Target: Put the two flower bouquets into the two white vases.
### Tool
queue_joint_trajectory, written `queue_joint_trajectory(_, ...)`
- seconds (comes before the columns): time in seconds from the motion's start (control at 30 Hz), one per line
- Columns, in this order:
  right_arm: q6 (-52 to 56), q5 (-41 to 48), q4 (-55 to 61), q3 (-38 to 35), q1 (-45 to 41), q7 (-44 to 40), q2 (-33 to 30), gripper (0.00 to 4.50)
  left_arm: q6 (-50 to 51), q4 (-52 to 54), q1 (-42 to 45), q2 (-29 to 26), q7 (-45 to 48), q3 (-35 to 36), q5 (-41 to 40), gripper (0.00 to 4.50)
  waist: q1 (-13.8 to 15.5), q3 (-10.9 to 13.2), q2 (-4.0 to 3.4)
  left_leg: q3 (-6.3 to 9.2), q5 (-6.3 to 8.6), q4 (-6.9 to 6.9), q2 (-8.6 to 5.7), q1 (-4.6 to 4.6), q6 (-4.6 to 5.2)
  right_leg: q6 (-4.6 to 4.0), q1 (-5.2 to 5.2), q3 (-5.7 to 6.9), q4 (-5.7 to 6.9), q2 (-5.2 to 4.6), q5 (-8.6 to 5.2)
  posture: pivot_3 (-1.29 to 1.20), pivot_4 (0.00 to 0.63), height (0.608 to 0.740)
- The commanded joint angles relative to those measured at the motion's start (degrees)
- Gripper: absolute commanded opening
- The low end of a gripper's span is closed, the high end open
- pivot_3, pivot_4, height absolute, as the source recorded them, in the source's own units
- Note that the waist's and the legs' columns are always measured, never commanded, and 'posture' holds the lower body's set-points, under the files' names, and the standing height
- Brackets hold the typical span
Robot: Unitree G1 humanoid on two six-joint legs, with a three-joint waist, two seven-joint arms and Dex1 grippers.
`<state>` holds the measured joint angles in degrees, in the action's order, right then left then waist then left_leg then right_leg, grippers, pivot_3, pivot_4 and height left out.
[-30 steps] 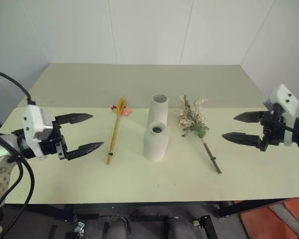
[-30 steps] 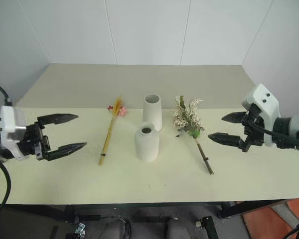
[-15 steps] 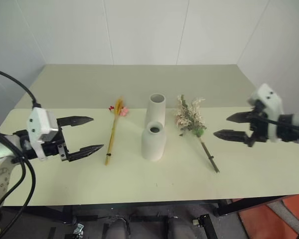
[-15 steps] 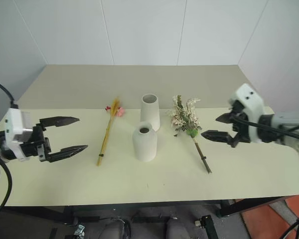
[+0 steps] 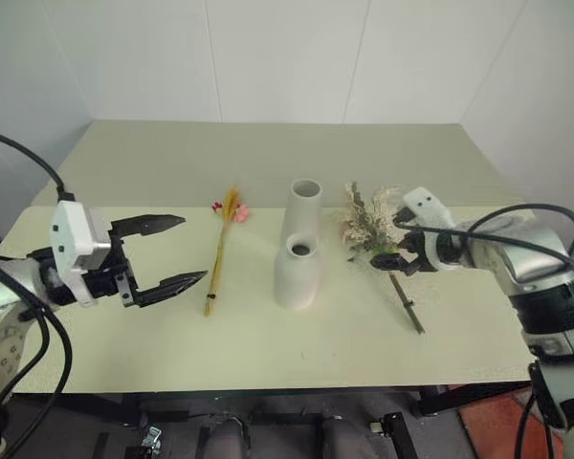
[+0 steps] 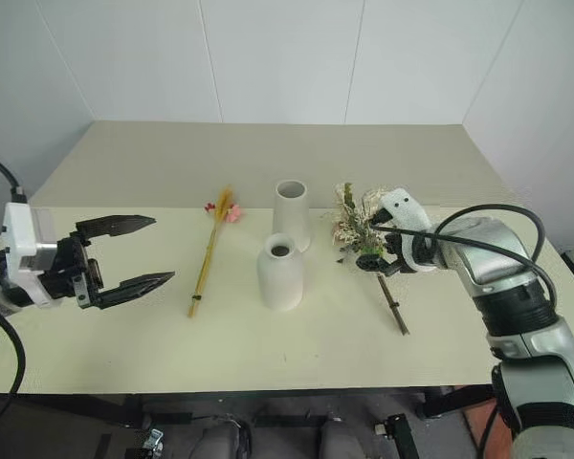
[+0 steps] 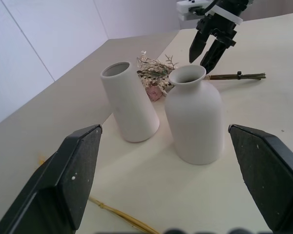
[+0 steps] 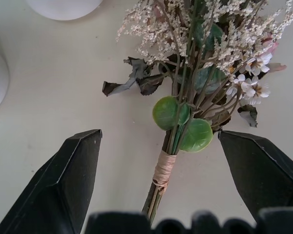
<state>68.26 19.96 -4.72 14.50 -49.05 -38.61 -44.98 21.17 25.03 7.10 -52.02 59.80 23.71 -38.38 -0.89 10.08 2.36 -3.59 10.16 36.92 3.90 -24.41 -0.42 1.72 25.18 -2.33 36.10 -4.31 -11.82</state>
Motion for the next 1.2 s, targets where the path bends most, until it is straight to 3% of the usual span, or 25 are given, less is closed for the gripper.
queue_joint_trajectory(0.03, 0.2, -2.3, -3.3, 1.6, -1.6, -1.1, 0.1, 3.63, -0.3, 2.4, -1.8, 0.3, -1.5, 1.6, 0.3, 4.50, 0.0, 0.0, 0.00, 0.00, 0.00, 0.00, 0.01, 0.00, 0.00, 0.00, 0.00, 0.00, 0.00, 0.01, 0.00, 0.00, 0.150, 0.740)
queue_joint_trajectory(0.37, -0.6, -4.6, -9.8, 2.2, -3.3, -3.2, 3.1, 0.21, -0.9, 3.7, -4.7, 0.6, -2.9, 1.7, 0.5, 4.50, -0.1, 0.0, 0.00, 0.00, 0.00, 0.00, 0.01, 0.00, 0.00, 0.00, 0.01, 0.00, 0.01, 0.01, 0.00, 0.00, 0.150, 0.740)
queue_joint_trajectory(0.53, -2.3, -6.7, -11.5, 2.7, -3.9, -3.2, 4.1, 0.20, -1.3, 3.2, -4.7, 0.2, -2.7, 1.8, 0.9, 4.50, -0.1, 0.0, 0.00, 0.00, 0.00, -0.01, 0.00, -0.02, 0.00, 0.00, 0.01, 0.00, 0.00, 0.01, 0.00, 0.00, 0.150, 0.740)
queue_joint_trajectory(0.63, -8.2, -8.6, -10.4, -1.7, -4.3, 1.3, 5.0, 0.20, -1.4, 2.8, -4.3, 0.0, -2.7, 1.8, 1.3, 4.50, -0.1, 0.0, 0.00, 0.00, 0.00, -0.01, 0.00, -0.01, 0.00, 0.00, 0.01, 0.00, 0.01, 0.01, 0.00, 0.00, 0.150, 0.740)
queue_joint_trajectory(0.7, -19.4, -10.3, -9.4, -7.0, -4.6, 7.6, 7.0, 0.20, -1.4, 2.6, -4.1, 0.0, -2.7, 1.8, 1.4, 4.50, -0.1, 0.0, 0.00, -0.01, 0.00, -0.01, 0.00, -0.01, 0.00, 0.01, 0.03, 0.00, 0.01, 0.02, 0.00, 0.00, 0.150, 0.740)
queue_joint_trajectory(0.8, -39.1, -7.0, -6.5, -19.7, -6.8, 17.4, 14.6, 0.20, -1.4, 2.1, -3.6, 0.0, -2.7, 1.2, 1.9, 4.50, -0.5, 0.0, -0.01, -0.02, 0.00, -0.04, 0.01, -0.04, 0.00, 0.03, 0.10, -0.02, 0.01, 0.05, 0.00, 0.00, 0.150, 0.740)
queue_joint_trajectory(0.87, -49.3, -6.1, -6.0, -24.0, -7.6, 20.6, 18.6, 0.20, -1.3, 1.7, -2.8, 0.1, -2.7, 0.7, 1.9, 4.50, -0.7, 0.0, -0.02, 0.01, 0.00, -0.07, 0.04, -0.08, 0.00, 0.03, 0.16, -0.04, 0.04, 0.10, 0.00, 0.00, 0.150, 0.740)
queue_joint_trajectory(0.97, -55.6, -1.0, -5.4, -28.8, -7.6, 19.1, 23.4, 0.20, -1.6, 0.8, -1.6, 0.3, -2.7, 0.1, 2.7, 4.50, -0.6, 0.0, -0.01, 0.10, 0.00, -0.08, 0.09, -0.11, 0.00, 0.01, 0.13, 0.04, 0.03, 0.14, 0.01, 0.00, 0.150, 0.740)
queue_joint_trajectory(1.1, -55.2, 13.6, -4.9, -33.9, -9.9, 12.4, 30.9, 0.20, -1.3, 0.4, -1.4, 0.3, -2.3, 0.0, 2.3, 4.50, -0.5, 0.0, 0.06, 0.06, 0.00, -0.04, 0.07, -0.01, 0.00, -0.01, -0.08, 0.08, -0.03, 0.05, 0.06, 0.00, 0.150, 0.740)
queue_joint_trajectory(1.2, -56.0, 14.2, -6.6, -33.1, -11.1, 11.3, 32.8, 0.20, -1.4, 0.2, -1.5, 0.4, -2.4, -0.3, 2.7, 4.50, -0.7, 0.0, 0.05, 0.04, 0.00, -0.05, 0.08, 0.06, 0.00, -0.03, -0.07, 0.07, 0.05, 0.06, 0.06, 0.00, 0.150, 0.740)
